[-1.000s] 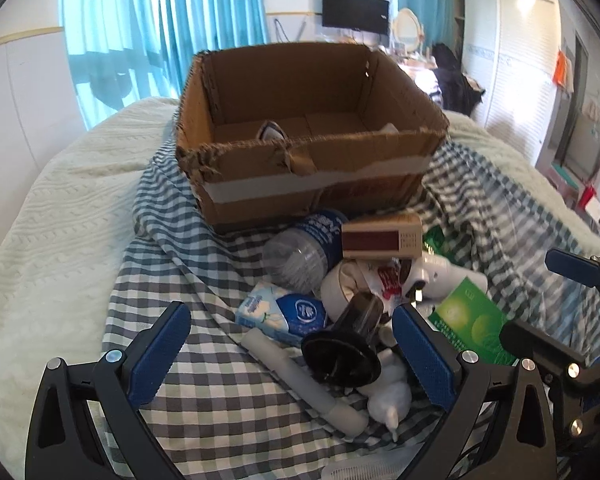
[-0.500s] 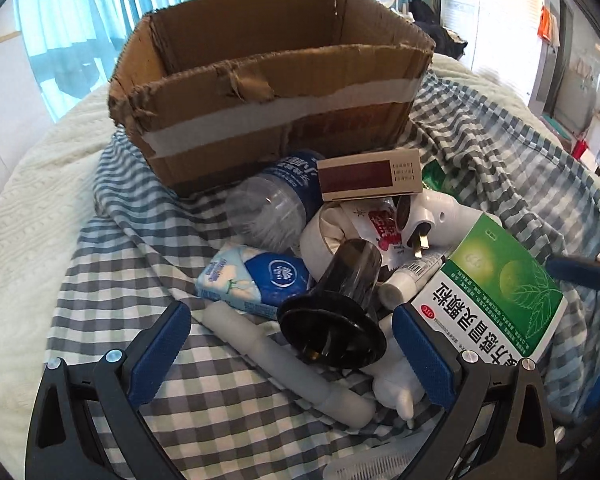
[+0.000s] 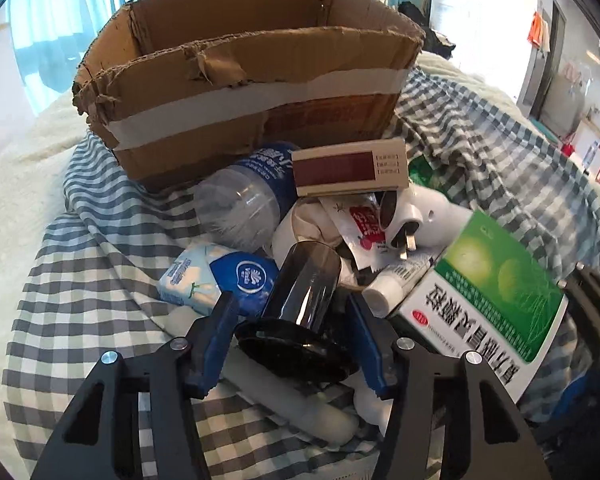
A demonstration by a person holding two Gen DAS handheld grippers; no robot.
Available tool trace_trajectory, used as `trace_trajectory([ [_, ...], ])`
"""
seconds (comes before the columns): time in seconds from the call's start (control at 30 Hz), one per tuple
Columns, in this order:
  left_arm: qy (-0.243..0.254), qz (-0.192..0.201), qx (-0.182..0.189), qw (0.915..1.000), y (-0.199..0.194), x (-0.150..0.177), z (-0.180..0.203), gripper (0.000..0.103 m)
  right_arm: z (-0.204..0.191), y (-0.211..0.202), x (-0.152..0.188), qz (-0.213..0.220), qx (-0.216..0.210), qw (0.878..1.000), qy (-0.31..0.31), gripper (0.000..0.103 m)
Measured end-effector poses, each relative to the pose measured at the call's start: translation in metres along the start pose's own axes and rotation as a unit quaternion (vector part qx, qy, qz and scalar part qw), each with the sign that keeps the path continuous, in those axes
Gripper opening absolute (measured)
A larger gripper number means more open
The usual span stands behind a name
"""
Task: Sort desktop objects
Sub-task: 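Grasp the black cup with the left gripper while the right grasps the green medicine box, then lift the black cup and green medicine box and carry them over the box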
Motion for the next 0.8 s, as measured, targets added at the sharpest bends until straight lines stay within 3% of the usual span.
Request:
trace_trajectory([
  [0.2, -0.019, 0.014, -0.004, 0.9997, -0.012, -0.003, -0.008, 0.056, 0.009, -0.011, -0.004, 0.018, -0.043, 0.999, 0.025, 0.084],
  [0.43, -0.042, 0.044, -0.007, 0.9981, -0.035, -0.014, -0.017, 0.056, 0.012, -0.031, -0.012, 0.048, -0.065, 0.996, 0.038, 0.083],
  [0.8, -0.037, 0.112, -0.013, 0.9929, -0.09, -0.042, -0.014, 0.056, 0.027, -0.09, -0.03, 0.156, -0.036, 0.985, 0.063, 0.083],
])
Point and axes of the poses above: each gripper's, at about its wrist camera, not at the fingertips, and y roughly the way its jaws point, z to its right, x to its underside, the point moved 3 cm from there along y, roughly the way its jaws point, and after that the axes turned 6 degrees about -z, right-handed, at the moved point
